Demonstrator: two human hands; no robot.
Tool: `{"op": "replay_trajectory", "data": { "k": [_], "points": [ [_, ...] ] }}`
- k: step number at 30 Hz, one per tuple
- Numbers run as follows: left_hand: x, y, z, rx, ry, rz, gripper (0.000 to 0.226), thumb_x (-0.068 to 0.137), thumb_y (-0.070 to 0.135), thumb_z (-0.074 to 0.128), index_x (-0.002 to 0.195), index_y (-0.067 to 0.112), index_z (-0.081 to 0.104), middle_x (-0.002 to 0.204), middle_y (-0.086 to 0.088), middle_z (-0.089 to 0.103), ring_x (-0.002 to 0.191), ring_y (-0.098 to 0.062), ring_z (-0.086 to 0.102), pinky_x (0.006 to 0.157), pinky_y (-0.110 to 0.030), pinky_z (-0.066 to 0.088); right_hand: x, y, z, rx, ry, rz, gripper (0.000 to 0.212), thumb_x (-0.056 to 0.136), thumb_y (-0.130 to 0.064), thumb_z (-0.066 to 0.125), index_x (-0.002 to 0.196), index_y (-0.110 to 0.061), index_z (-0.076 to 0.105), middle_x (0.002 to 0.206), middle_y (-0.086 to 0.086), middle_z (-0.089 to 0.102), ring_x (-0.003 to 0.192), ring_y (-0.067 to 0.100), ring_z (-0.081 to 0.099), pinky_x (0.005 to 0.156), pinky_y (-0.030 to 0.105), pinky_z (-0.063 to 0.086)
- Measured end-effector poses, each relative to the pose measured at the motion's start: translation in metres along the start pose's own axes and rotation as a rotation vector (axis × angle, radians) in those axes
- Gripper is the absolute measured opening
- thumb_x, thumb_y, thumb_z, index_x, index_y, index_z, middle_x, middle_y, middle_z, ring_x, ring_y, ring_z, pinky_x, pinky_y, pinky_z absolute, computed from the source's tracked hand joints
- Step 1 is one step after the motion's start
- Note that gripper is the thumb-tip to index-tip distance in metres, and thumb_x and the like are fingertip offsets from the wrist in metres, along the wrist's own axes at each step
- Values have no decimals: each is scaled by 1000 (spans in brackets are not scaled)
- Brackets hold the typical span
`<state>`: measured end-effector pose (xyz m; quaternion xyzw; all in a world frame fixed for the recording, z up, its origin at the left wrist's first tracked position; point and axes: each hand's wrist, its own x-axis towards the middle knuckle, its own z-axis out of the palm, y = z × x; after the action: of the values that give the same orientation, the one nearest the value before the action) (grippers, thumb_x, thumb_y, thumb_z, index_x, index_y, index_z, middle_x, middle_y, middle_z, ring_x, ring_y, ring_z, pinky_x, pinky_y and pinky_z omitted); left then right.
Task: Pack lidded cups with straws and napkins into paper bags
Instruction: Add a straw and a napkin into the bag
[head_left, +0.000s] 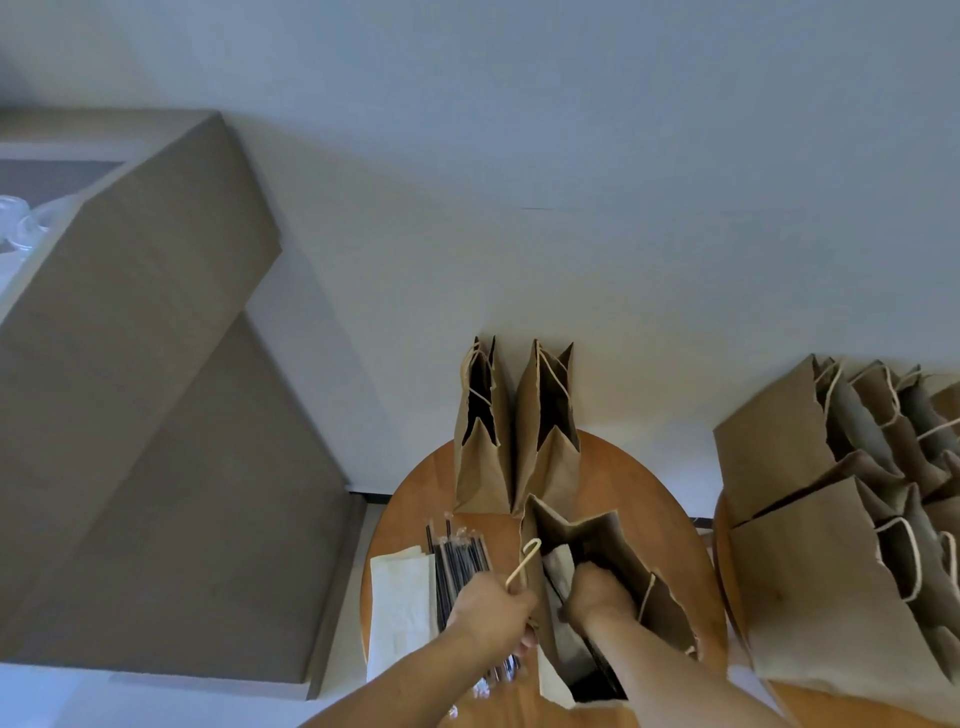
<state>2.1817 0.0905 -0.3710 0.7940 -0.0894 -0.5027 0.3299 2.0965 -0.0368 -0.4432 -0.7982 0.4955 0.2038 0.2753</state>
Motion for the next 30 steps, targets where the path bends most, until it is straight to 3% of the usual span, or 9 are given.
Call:
{"op": "replay_trajectory", "data": {
  "k": [2,6,10,13,17,21,24,28,30],
  "points": [
    [0,1,-1,5,-7,3,19,96,21,53,85,9,64,56,-1,69,54,-13,69,52,-18,52,-5,-2,-1,1,28,-64,7,93,-19,60,98,-24,61,97,-5,65,101,18,63,90,32,52],
    [-2,5,-2,36,-11,37,24,96,22,53,82,8,66,57,-1,69,52,-11,67,44,-16,45,-16,-13,-25,-225,25,-215,33,96,-24,55,128,-16,51,126,8,57,119,25,54,101,35,46],
    [-5,10,-2,51,-26,32,27,97,23,52,83,6,68,54,0,66,47,-11,61,42,-16,41,-47,-20,-70,-368,11,-348,35,92,-27,60,125,-15,55,126,10,56,119,31,52,97,42,47],
    [-8,14,0,50,-65,3,23,95,21,55,87,4,68,57,-4,64,46,-13,59,43,-18,42,-67,-10,-104,-359,256,-494,34,92,-37,60,122,-20,57,121,3,59,116,26,55,93,39,46],
    [-11,15,8,71,-44,40,12,90,19,61,86,8,65,62,-6,62,55,-18,62,54,-24,51,-71,27,-133,-187,332,-337,60,91,-45,61,143,-24,39,140,1,48,124,23,51,96,33,47],
    [-16,15,19,86,-43,54,14,90,21,59,88,8,65,70,-7,61,65,-22,63,66,-33,57,-71,59,-126,94,34,-186,59,91,-45,63,141,-21,42,109,-7,58,94,11,59,70,19,47],
    [-19,17,26,122,-23,53,24,93,22,57,98,1,68,82,-12,65,78,-28,70,74,-38,60,-74,71,-115,152,68,-186,49,93,-40,61,135,-22,46,94,-14,57,82,4,58,60,16,44],
    [-24,20,31,148,-16,60,17,95,20,55,96,6,63,87,-13,68,82,-28,72,72,-35,60,-78,74,-123,211,38,-170,21,99,-27,47,113,-16,59,84,-1,66,73,15,68,56,23,46],
    [-26,23,32,178,-12,76,15,96,19,53,96,7,62,88,-14,69,81,-27,73,70,-32,60,-82,74,-131,332,-67,-144,24,100,-17,42,99,-9,64,81,10,71,69,25,73,54,26,51]
  ]
}}
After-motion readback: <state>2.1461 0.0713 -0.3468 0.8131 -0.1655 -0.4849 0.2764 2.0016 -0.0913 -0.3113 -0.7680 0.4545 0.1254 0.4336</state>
